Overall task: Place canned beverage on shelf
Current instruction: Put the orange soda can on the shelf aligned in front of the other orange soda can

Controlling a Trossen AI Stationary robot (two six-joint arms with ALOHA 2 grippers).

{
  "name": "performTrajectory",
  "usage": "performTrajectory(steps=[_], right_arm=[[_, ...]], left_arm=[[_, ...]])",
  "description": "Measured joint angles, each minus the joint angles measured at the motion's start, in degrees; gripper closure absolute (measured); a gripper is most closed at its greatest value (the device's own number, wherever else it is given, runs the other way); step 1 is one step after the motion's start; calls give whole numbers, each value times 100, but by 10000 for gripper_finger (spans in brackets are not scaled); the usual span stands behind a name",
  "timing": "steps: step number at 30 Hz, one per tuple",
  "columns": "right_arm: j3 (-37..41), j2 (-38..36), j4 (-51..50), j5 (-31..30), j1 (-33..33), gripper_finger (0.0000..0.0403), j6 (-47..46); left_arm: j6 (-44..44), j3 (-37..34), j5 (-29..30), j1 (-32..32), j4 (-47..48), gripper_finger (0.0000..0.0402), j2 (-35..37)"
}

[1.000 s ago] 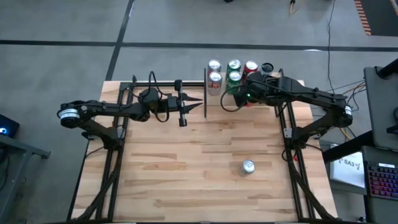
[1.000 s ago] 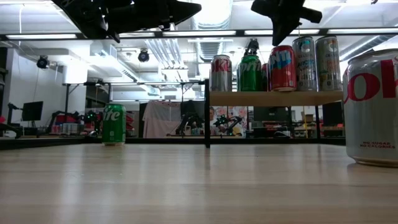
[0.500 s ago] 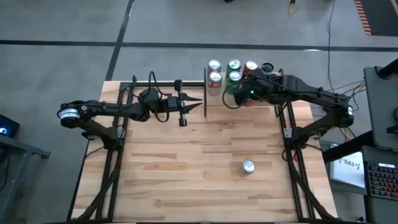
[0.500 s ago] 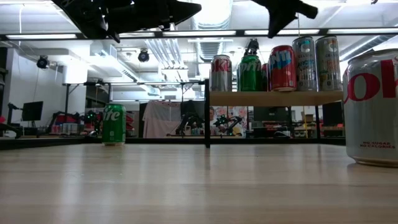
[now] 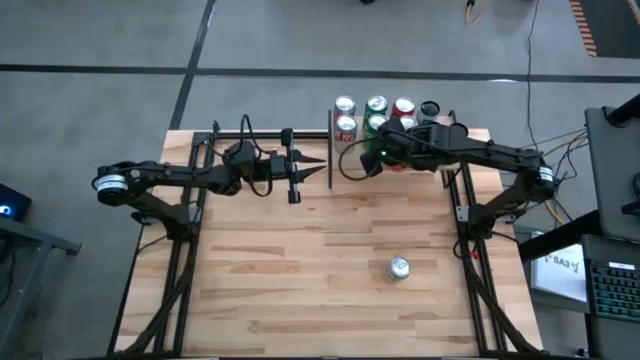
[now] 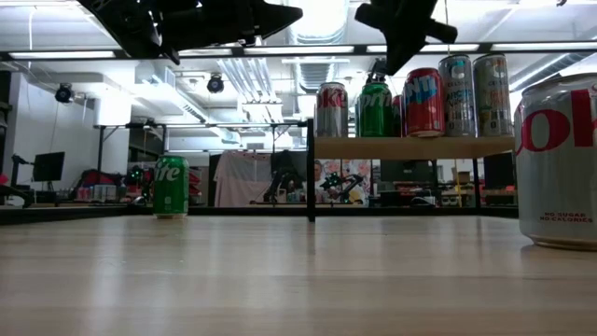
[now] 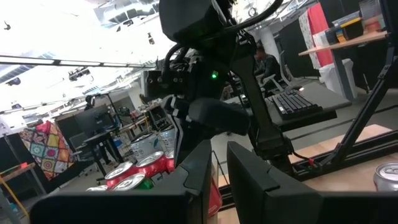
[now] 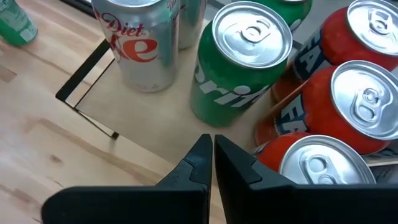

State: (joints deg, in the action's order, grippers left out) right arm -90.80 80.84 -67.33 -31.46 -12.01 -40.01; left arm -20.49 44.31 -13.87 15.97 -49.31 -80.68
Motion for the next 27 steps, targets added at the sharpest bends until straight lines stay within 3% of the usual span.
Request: performTrajectory(steps=[27], right_arm=[[2,0,-868,-155,18,394,-257]], left_arm=[[0,0,0,1,10,365,0]])
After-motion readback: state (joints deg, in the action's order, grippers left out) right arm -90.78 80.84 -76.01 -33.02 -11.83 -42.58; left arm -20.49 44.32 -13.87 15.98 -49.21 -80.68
